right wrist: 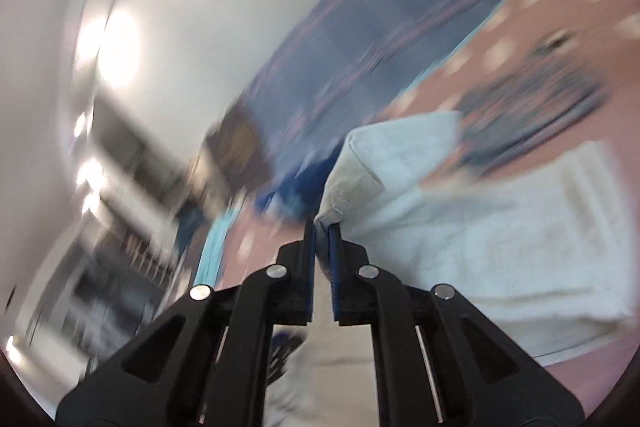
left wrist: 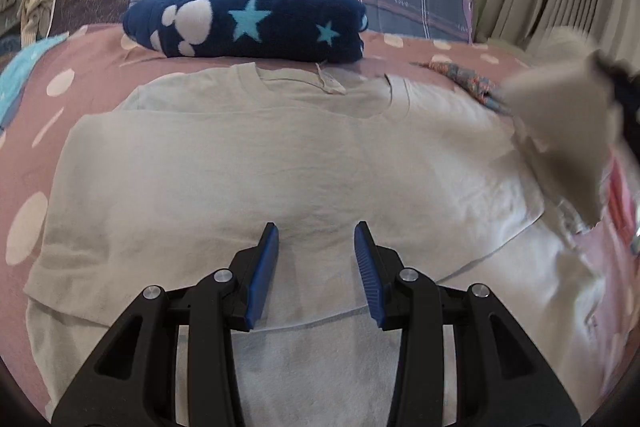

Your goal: Fold small clothes

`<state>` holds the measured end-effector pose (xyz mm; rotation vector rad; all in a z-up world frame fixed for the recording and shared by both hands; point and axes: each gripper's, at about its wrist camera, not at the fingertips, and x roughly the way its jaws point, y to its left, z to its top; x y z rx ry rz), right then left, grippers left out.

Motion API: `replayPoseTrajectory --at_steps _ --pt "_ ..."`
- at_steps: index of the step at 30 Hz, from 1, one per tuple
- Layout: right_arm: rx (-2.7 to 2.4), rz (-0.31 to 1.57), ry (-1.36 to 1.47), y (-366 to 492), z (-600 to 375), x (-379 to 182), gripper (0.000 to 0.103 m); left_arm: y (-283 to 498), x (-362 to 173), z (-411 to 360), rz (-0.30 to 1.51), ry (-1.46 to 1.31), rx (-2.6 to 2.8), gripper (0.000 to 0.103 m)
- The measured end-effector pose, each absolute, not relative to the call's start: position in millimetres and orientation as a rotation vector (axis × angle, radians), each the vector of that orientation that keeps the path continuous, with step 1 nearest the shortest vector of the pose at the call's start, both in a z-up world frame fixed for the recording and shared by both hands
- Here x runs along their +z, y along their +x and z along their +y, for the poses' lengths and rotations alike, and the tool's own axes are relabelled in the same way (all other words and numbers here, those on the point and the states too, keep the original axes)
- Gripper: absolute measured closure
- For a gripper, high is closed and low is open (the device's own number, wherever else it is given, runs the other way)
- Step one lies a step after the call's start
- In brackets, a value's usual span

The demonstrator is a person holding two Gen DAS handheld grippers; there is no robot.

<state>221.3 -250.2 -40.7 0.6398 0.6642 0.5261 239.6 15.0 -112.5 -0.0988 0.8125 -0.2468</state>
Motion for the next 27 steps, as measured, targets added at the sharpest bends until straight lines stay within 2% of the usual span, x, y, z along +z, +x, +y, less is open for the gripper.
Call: replayPoseTrajectory --at_steps 6,9,14,15,16,17,24,25,26,27 --pt "0.540 0.871 0.406 232 -181 -98 0.097 229 -98 47 0.787 -0.223 -0.341 0.062" --pt "0.546 0.915 0.367 225 -179 -111 0.092 233 -96 56 0.802 -0.314 -0.400 0.062" --pt "0.536 0.916 0.309 215 -169 -113 0.091 243 -100 38 0.894 -0.436 -0.544 0.059" --pt "0.534 0.916 0.301 216 -169 -114 0.091 246 -102 31 0.919 -0.442 -0.560 0.057" --pt "0.534 0.915 0.296 215 -168 -113 0.091 251 -104 24 0.944 -0.447 -0.557 0.048" --pt "0.532 0.912 0.287 214 -167 -113 0.092 254 -104 19 0.953 -0.450 -0.552 0.046" --pt "0.543 0.869 0.240 210 -162 -108 0.095 294 -123 -9 1.101 -0.556 -0.505 0.046" --pt "0.543 0.858 0.223 206 -160 -105 0.095 296 -123 -11 1.100 -0.562 -0.504 0.053" --pt "0.546 0.847 0.201 204 -158 -103 0.096 298 -123 -13 1.098 -0.564 -0.516 0.090" --pt "0.551 0.847 0.191 204 -156 -103 0.097 300 -120 -17 1.102 -0.560 -0.533 0.099"
